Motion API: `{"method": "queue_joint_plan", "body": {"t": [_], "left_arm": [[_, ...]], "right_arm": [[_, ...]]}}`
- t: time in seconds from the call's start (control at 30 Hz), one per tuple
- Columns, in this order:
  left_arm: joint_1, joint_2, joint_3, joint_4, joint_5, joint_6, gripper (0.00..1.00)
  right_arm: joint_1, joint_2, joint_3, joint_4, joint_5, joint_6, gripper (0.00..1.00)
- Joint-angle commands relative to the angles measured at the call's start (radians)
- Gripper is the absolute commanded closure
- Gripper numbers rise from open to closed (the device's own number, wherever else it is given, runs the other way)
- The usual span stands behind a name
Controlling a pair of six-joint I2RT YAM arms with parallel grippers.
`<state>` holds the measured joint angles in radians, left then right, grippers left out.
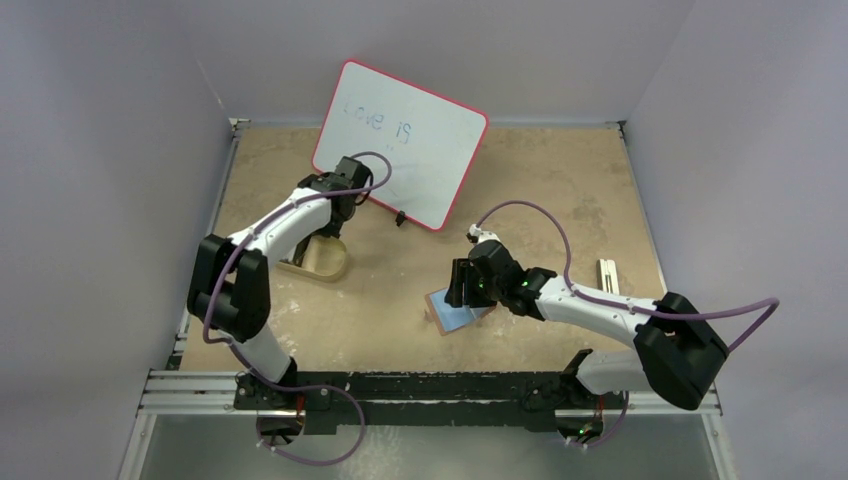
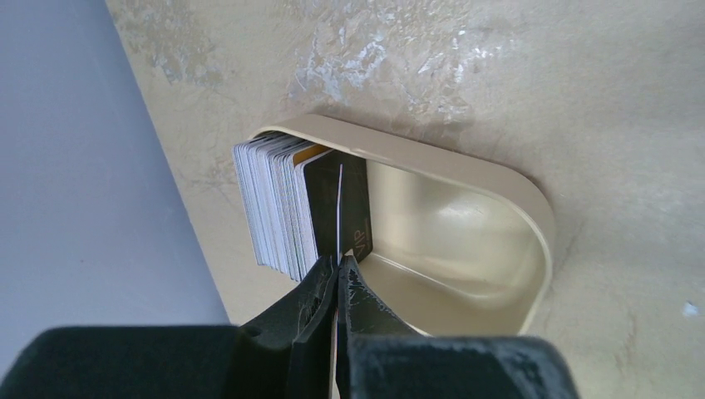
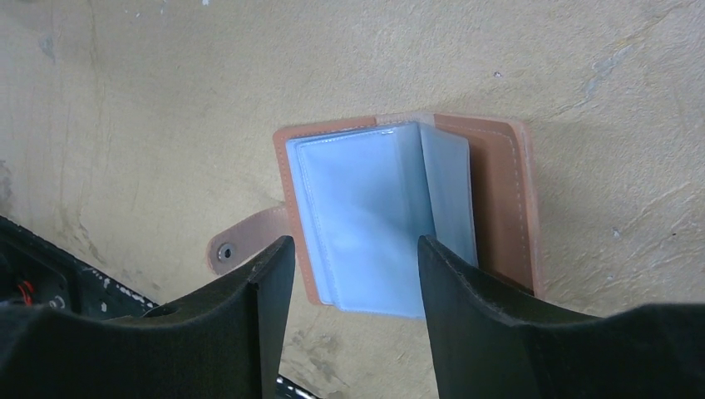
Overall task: Put the credit cards into the card holder
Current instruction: Pick up the credit card from the storage box.
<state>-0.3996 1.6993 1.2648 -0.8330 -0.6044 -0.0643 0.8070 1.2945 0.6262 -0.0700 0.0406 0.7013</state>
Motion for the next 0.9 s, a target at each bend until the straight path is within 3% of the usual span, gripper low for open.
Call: {"method": "queue_joint_plan", "body": {"t": [0.0,0.17,0.3,0.4,0.5,0.73,0.87], "left_arm": [[0.001,-0.083,0.022,-0.02,0.088,-0.057,1.0],[0.002,-0.182,0.015,0.009,0.212,-0.121,1.0],[0.001,-0.311,-0.017,0.129,0.513,-0.206,1.0],[-0.006,-0.403,-0.105,0.324,0.822,-0.347,1.0],[-0.058,-0.474,-0.206,0.492,0.966,-0.529,1.0],[-0.233,-0.581,-0.605,1.146,0.945,-0.998,1.0],[-0.274,-0.539,-0.701,1.297,0.94,-1.079,1.0]], "right_arm": [[0.004,0.0,0.026,0.008,-0.024,0.045,0.42],[0.006,-0.038,-0.021,0.051,-0.066,0.14,0.42],[0.005,-0.033,0.011,-0.006,-0.023,0.094,0.41],[0.005,-0.039,0.06,-0.104,0.021,0.015,0.39],[0.004,-0.078,0.037,-0.067,-0.014,-0.017,0.38],[-0.017,-0.049,0.008,0.03,-0.107,0.028,0.45],[-0.073,-0.085,-0.063,0.18,-0.266,0.104,0.49]]}}
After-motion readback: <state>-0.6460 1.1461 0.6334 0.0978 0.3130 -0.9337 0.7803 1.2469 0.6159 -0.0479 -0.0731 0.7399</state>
